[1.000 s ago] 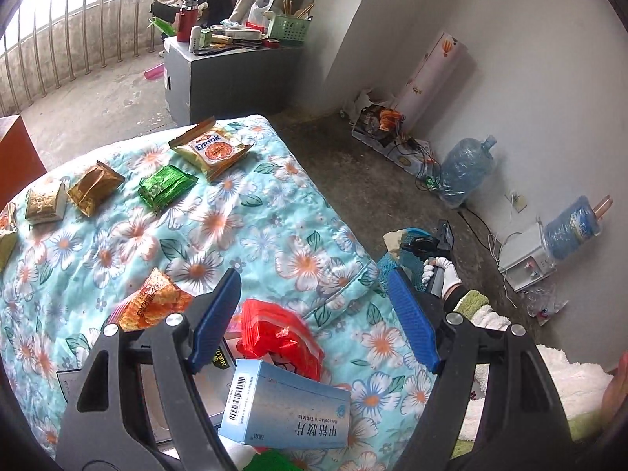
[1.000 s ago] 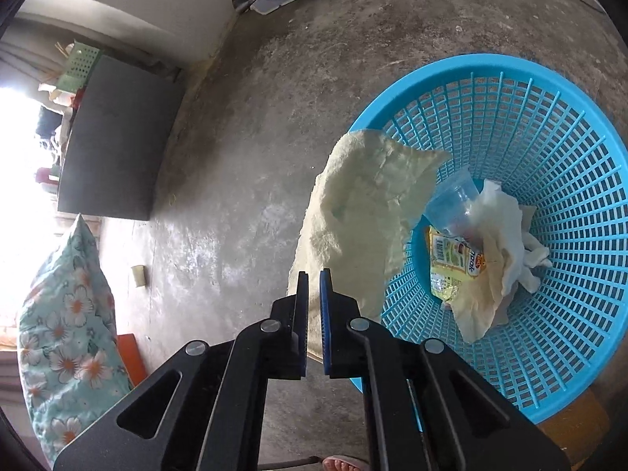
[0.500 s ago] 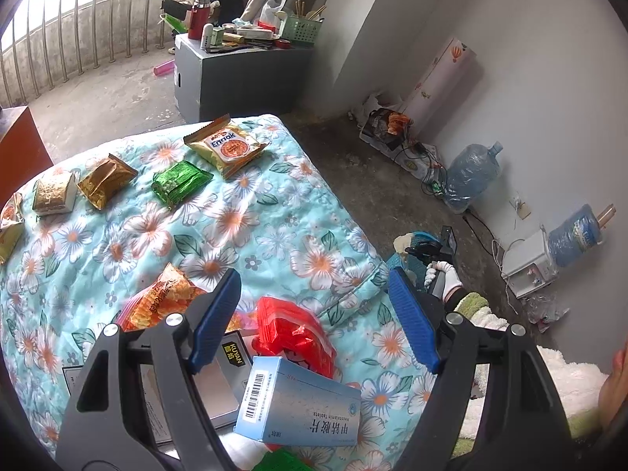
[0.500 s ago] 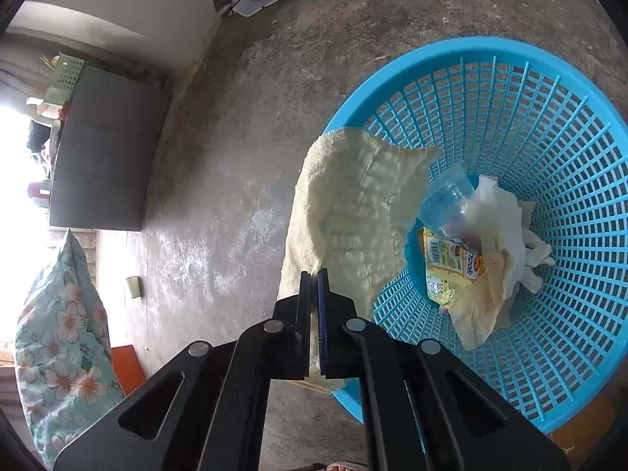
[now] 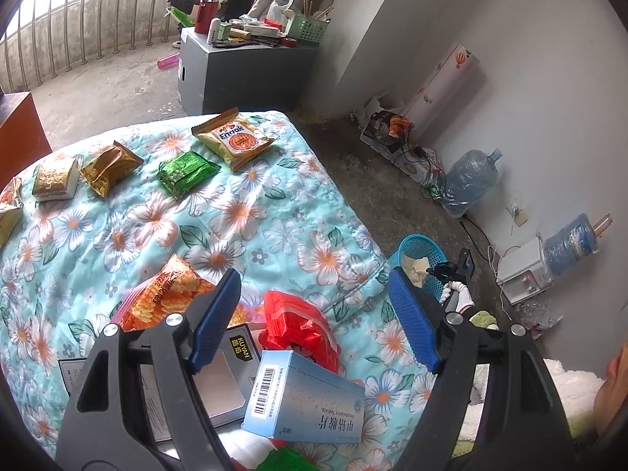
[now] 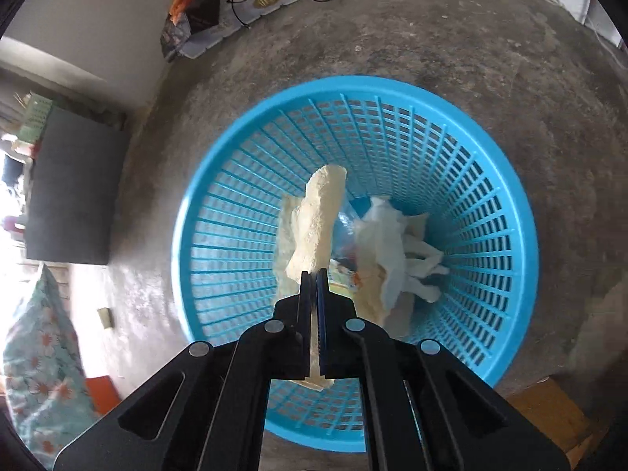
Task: Collect trash
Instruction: 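Press the tissues down into the blue wastebasket with the right tool, then grasp the blue Mecobalamin tablet box with the right tool and lift it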
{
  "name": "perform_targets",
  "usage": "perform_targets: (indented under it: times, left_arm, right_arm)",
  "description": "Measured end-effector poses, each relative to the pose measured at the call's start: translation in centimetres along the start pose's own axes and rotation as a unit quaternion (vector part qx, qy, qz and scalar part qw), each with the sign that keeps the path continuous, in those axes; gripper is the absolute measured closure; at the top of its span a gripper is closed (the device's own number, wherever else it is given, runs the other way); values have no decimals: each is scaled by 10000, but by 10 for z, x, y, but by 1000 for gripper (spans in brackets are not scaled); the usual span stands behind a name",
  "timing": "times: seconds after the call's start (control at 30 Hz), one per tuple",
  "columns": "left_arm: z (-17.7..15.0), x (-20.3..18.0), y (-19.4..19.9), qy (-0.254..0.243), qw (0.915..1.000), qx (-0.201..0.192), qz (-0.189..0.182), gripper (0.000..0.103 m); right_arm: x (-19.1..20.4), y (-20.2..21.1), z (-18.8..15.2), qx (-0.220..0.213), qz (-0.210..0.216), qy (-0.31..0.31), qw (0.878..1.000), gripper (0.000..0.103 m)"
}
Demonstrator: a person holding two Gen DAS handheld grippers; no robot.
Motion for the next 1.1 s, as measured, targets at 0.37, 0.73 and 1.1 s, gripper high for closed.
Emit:
perform_targets:
  times: [0.37,0.73,1.1]
  left_arm:
    - [-5,8,13,117,9999,-76,-49,30]
    - [-24,33,77,440,9968,-667,-69,30]
    - [-71,82,134,969,9874,-1254,20,29]
  right_arm:
    - [-1,-11,-30,490,-1279,1351,9813,66]
    - [74,135,-55,-521,-65,2002,9783,63]
    - [218,337,-204,-1667,1674,3960,8874,18]
Point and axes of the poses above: each gripper's, at about its wrist camera, not at the fingertips, and y roughly against the way its jaws point, x to its left, z to its top, the point moved 9 cm from there along -y, roughly the way its jaws point, and after that the axes turned 7 degrees about z, right-handed, at the moved point
